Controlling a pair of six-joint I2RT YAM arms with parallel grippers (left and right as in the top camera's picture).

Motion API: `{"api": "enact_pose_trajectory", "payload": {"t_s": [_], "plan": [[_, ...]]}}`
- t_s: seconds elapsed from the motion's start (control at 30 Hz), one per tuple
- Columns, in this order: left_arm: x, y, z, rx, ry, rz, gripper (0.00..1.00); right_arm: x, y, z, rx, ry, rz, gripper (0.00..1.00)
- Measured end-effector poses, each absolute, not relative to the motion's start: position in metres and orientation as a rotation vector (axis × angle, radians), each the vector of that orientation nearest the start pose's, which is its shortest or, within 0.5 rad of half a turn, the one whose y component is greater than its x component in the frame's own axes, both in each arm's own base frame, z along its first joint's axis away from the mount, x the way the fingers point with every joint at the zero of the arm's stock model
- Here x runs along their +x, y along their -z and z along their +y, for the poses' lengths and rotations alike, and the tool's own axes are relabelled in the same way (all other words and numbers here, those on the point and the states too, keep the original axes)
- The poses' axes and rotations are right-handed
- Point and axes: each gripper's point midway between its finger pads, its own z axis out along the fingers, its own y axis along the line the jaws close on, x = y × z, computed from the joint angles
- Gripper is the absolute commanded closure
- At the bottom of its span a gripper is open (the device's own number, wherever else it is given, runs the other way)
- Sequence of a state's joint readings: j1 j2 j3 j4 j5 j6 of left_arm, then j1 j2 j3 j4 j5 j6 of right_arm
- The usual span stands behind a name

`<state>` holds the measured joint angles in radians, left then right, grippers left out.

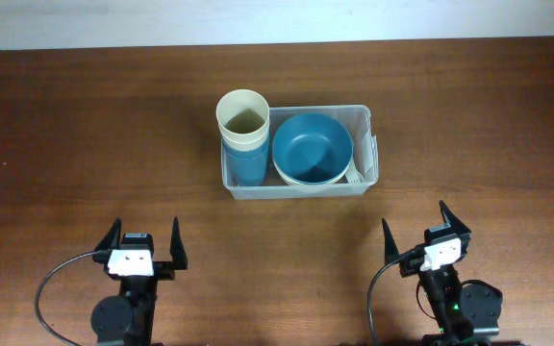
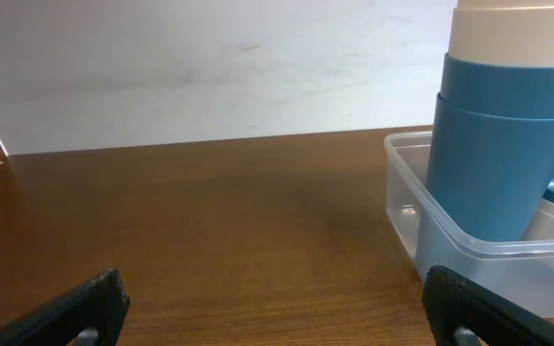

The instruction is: Pack container

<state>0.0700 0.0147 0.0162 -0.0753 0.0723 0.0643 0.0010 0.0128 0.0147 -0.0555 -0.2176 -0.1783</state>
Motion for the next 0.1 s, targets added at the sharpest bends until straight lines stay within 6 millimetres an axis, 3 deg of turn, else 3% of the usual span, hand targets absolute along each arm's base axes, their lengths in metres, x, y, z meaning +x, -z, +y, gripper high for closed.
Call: {"api": "enact_pose_trajectory", "payload": {"t_s": [0.1], "plan": [[0.2460,-0.1597,0.0048,0.051,-0.043,1.644,0.00,0.2424,-0.1643,0.0373,-0.311,-0.040,1.594,0.01]]}}
